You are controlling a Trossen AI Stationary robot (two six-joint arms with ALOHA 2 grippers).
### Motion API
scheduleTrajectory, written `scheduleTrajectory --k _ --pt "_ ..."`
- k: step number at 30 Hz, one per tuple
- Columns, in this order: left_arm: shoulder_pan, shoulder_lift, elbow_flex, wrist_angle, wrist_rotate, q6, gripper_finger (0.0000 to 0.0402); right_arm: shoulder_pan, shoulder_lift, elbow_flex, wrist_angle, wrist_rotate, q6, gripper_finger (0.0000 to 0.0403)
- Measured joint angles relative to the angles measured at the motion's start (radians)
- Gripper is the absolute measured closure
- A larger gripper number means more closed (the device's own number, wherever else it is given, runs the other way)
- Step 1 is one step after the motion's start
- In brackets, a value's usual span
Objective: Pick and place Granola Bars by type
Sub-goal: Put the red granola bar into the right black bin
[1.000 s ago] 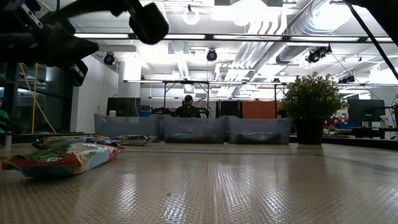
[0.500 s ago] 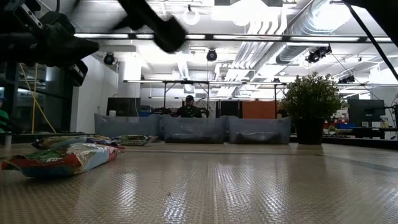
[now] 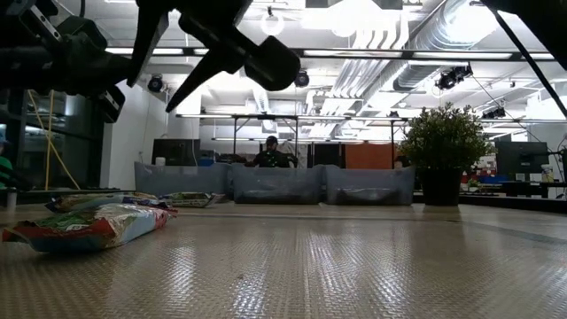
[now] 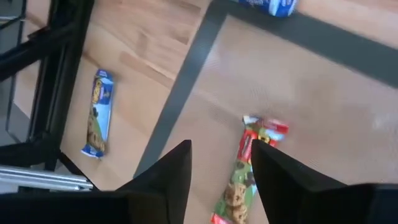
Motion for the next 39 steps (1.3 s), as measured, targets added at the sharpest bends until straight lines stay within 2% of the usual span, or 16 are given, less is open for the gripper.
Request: scheduleTrajectory --k 7,18,23,39 --pt "0.000 0.000 0.000 0.000 0.000 0.000 0.0401 0.042 0.030 0.000 -0.008 -0.020 0.039 0.0226" --pt "0.000 0.000 0.000 0.000 0.000 0.000 0.0401 0.095 0.089 0.001 0.009 -0.048 0.050 0.0152" --pt "0.000 0.000 0.000 0.000 -0.001 0.000 0.0401 0.093 0.136 0.000 0.055 -0.105 0.081 0.0148" --pt "0.000 0.000 0.000 0.000 0.000 0.000 0.0401 0.058 0.143 0.000 0.021 -0.106 0.050 0.0148"
